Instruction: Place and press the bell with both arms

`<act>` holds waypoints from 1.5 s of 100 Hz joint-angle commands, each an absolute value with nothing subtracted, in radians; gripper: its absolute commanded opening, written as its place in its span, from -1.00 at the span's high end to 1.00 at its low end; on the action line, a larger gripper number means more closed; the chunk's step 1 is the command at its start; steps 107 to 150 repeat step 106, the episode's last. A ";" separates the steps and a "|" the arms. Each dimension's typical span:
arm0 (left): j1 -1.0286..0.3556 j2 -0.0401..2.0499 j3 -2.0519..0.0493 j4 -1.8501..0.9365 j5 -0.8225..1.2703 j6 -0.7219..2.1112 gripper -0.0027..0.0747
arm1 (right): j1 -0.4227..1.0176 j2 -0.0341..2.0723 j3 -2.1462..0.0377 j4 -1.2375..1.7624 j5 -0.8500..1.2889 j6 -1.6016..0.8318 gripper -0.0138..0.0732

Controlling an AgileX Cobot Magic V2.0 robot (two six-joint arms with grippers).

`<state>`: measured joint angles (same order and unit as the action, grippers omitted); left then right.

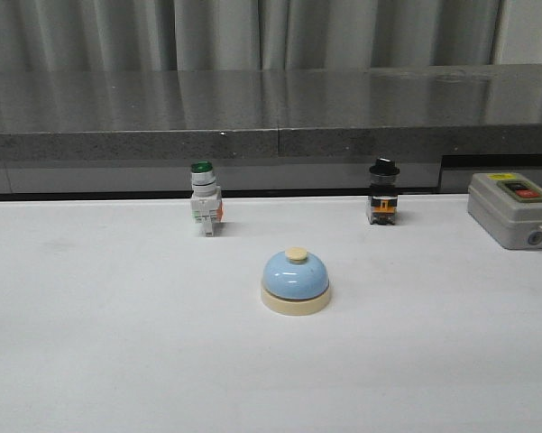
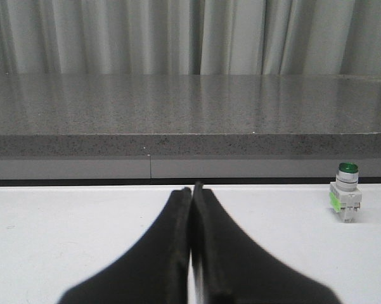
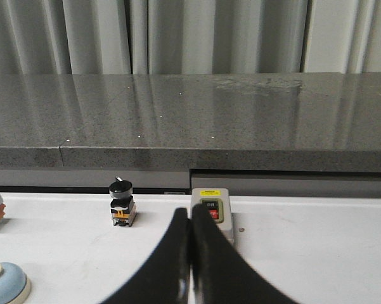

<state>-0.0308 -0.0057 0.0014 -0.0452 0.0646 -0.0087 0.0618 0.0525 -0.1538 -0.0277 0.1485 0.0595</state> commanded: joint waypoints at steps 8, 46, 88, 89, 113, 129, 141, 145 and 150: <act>-0.030 -0.034 0.043 -0.052 -0.020 -0.018 0.98 | 0.056 -0.032 -0.119 -0.049 0.085 0.064 0.82; -0.030 -0.034 0.043 -0.052 -0.020 -0.018 0.98 | 0.056 -0.029 0.012 -0.048 0.000 0.064 0.82; -0.030 -0.034 0.043 -0.052 -0.020 -0.018 0.98 | 0.056 -0.029 0.012 -0.049 -0.017 0.063 0.82; -0.030 -0.034 0.043 -0.052 -0.020 -0.018 0.98 | 0.056 -0.029 0.012 -0.049 -0.017 0.063 0.82; -0.030 -0.034 0.043 -0.052 -0.020 -0.018 0.98 | 0.056 -0.029 0.012 -0.049 -0.017 0.063 0.82; -0.030 -0.034 0.043 -0.052 -0.020 -0.018 0.98 | 0.056 -0.029 0.012 -0.049 -0.017 0.063 0.82; -0.030 -0.034 0.043 -0.052 -0.020 -0.018 0.98 | 0.056 -0.029 0.012 -0.049 -0.017 0.063 0.82; -0.030 -0.034 0.043 -0.052 -0.020 -0.018 0.98 | 0.056 -0.029 0.012 -0.049 -0.017 0.063 0.82; -0.030 -0.034 0.043 -0.052 -0.020 -0.018 0.98 | 0.056 -0.029 0.012 -0.049 -0.017 0.063 0.82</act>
